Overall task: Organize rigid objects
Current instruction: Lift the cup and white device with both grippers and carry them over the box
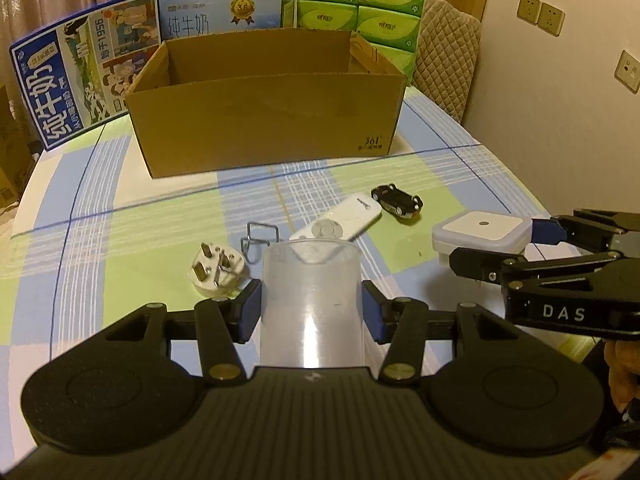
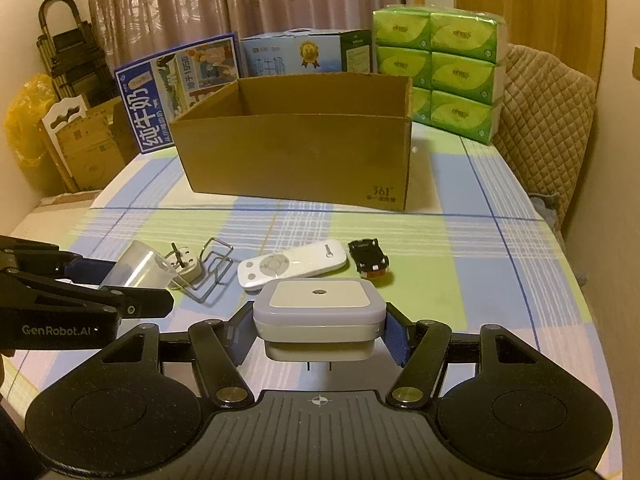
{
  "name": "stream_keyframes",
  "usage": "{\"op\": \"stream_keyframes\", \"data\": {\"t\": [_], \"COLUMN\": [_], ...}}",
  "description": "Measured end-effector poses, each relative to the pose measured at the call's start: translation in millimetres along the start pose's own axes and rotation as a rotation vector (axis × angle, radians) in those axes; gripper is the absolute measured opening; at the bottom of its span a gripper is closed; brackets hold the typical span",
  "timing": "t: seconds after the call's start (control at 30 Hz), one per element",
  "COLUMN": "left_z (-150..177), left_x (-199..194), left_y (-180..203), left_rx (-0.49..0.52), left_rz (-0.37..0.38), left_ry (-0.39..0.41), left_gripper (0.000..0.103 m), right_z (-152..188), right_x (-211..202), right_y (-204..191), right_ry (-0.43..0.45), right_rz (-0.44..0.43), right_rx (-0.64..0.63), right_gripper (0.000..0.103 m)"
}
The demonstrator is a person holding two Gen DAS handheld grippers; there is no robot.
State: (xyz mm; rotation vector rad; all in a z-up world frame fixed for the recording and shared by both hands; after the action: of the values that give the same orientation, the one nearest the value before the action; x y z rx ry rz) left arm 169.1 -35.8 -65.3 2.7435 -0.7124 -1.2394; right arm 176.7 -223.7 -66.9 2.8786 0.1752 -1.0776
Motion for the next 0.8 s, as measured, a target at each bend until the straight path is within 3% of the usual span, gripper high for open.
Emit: {"op": "stream_keyframes", "data": {"t": [0.27, 0.63, 0.8], "left_z": [-58, -175, -211], "left_x": [-6, 8, 27], "left_y": [-27, -69, -85], "left_rx": [0.008, 0.068, 0.070], "left_rz": [0.001, -0.032, -0.051], "left_ry": [0.051, 0.101, 0.093], "left_gripper": [0.047, 0.047, 0.047], "right_z": [-48, -169, -213], "right_x": [11, 43, 68], "right_y": [7, 17, 14], "right_ry": [0.033, 0.116, 0.121], "right_rz": [-0.016, -0.011, 0.001], "right_rx": [0.004, 0.003, 0.002], "right_gripper": [0.061, 0.061, 0.061]}}
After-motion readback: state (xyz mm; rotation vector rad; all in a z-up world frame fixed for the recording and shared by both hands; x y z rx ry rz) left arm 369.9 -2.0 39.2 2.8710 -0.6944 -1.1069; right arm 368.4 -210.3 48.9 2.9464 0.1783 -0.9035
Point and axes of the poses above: each gripper's, at about its wrist camera, not at the fingertips, and x roughly the way its jaws point, y to its right, z to its underside, the point moved 3 cm from there along x, roughly the way its jaws point, and after that the axes turned 15 degrees about z, right-handed, at the moved point
